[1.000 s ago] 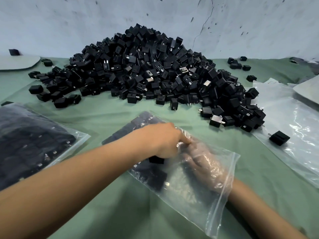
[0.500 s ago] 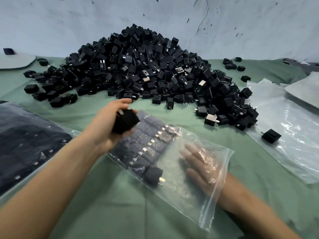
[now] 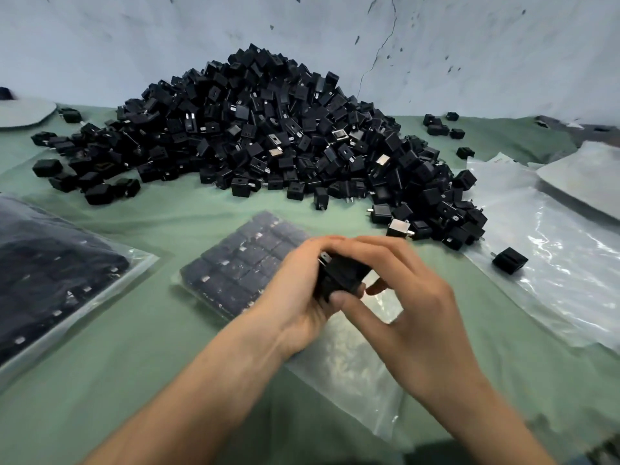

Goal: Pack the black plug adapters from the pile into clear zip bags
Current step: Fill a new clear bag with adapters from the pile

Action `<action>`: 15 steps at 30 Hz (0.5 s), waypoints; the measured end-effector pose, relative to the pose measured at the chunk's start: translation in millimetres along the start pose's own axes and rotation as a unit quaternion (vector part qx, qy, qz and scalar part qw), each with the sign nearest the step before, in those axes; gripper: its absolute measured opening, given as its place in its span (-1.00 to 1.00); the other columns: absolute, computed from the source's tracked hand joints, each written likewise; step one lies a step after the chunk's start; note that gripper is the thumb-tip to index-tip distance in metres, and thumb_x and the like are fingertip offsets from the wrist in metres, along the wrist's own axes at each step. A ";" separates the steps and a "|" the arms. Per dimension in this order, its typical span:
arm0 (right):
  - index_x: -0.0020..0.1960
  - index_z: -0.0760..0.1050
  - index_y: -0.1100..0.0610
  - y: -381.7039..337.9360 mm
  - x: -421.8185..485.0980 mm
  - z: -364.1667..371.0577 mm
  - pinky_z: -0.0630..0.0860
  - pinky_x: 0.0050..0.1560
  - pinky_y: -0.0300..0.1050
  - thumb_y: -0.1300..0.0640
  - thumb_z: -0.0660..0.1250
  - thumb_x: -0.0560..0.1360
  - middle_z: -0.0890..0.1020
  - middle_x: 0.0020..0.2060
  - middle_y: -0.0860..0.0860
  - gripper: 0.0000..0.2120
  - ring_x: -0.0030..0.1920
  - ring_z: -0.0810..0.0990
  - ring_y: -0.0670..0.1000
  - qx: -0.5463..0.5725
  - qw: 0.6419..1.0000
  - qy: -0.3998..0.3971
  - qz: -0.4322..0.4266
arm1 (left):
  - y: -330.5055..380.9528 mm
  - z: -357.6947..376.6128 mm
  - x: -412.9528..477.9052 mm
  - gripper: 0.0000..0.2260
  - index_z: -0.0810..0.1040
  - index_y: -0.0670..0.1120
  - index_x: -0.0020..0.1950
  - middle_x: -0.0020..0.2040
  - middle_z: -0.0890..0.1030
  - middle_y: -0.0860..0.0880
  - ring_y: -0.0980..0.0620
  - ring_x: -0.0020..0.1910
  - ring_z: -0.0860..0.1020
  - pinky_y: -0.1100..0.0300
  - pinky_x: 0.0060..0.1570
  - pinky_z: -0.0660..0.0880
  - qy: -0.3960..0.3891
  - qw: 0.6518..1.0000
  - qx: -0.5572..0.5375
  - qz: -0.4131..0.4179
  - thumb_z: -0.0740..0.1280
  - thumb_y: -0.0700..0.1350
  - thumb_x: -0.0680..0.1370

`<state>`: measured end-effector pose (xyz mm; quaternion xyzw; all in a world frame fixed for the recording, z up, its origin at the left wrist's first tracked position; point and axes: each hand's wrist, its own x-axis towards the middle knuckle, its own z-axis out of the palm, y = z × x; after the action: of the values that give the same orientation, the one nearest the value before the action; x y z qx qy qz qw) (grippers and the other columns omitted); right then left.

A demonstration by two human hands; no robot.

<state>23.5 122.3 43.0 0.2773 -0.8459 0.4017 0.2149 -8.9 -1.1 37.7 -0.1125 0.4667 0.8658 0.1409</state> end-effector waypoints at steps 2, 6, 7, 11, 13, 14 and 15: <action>0.13 0.59 0.08 1.3 1.3 4.0 0.48 -0.02 -0.32 0.27 0.48 0.35 0.59 0.02 -0.06 -0.63 0.01 0.55 -0.15 0.035 0.999 0.024 0.014 | -3.1 2.4 -1.7 -0.85 0.53 -0.15 0.09 -0.22 0.56 -0.09 0.07 -0.37 0.56 0.25 -0.45 0.49 0.015 0.998 0.041 0.045 0.21 -0.20 0.58; 0.15 0.55 -0.04 13.3 -9.2 -8.7 0.58 -0.07 -0.26 0.25 0.39 0.37 0.61 -0.03 -0.02 -0.61 -0.06 0.64 -0.01 0.132 0.985 0.079 0.079 | 4.4 -10.3 0.0 -0.92 0.52 -0.11 0.01 -0.13 0.55 -0.14 0.06 -0.42 0.53 0.24 -0.51 0.46 0.056 0.987 0.108 0.105 0.27 -0.24 0.57; 0.14 0.57 -0.07 20.4 -13.6 -16.4 0.58 -0.07 -0.28 0.26 0.39 0.39 0.59 -0.02 0.01 -0.62 -0.07 0.65 0.00 0.140 0.981 0.086 0.098 | 10.2 -19.5 1.7 -0.93 0.51 -0.10 0.00 -0.14 0.55 -0.14 0.07 -0.47 0.51 0.25 -0.54 0.43 0.063 0.986 0.100 0.121 0.26 -0.24 0.57; -0.13 0.51 -0.06 57.9 -41.2 -49.0 0.54 -0.15 -0.38 0.44 0.39 0.40 0.60 -0.09 0.06 -0.62 -0.11 0.69 -0.08 0.182 0.951 0.117 0.221 | 43.1 -80.7 7.4 -0.90 0.53 -0.03 -0.03 -0.11 0.59 -0.07 0.10 -0.45 0.50 0.26 -0.54 0.42 0.145 0.960 0.058 0.231 0.23 -0.18 0.57; -0.18 0.44 -0.03 71.8 -56.2 -54.3 0.51 -0.17 -0.40 0.40 0.45 0.35 0.62 -0.16 0.01 -0.64 -0.18 0.66 -0.14 0.142 0.945 0.127 0.264 | 48.7 -106.8 9.5 -0.85 0.53 0.00 -0.06 -0.11 0.59 -0.04 0.09 -0.44 0.50 0.25 -0.53 0.43 0.182 0.945 0.048 0.266 0.19 -0.19 0.59; -0.19 0.44 -0.03 77.6 -63.5 -53.3 0.50 -0.19 -0.38 0.35 0.49 0.32 0.62 -0.20 -0.02 -0.65 -0.23 0.63 -0.15 0.104 0.947 0.121 0.279 | 47.6 -116.0 10.6 -0.83 0.52 0.00 -0.06 -0.11 0.59 -0.04 0.09 -0.44 0.49 0.24 -0.52 0.43 0.192 0.941 0.045 0.274 0.18 -0.20 0.60; -0.20 0.44 -0.03 80.0 -69.7 -51.3 0.46 -0.24 -0.36 0.31 0.53 0.29 0.60 -0.23 -0.04 -0.66 -0.30 0.57 -0.13 0.065 0.947 0.109 0.295 | 45.3 -122.3 12.0 -0.83 0.52 0.00 -0.06 -0.10 0.58 -0.05 0.08 -0.43 0.49 0.24 -0.52 0.43 0.196 0.938 0.042 0.282 0.17 -0.21 0.60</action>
<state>31.9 225.9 -12.7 -0.0166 -0.8337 0.5286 0.1590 -28.2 -125.9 3.1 -0.1382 0.5332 0.8106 -0.1989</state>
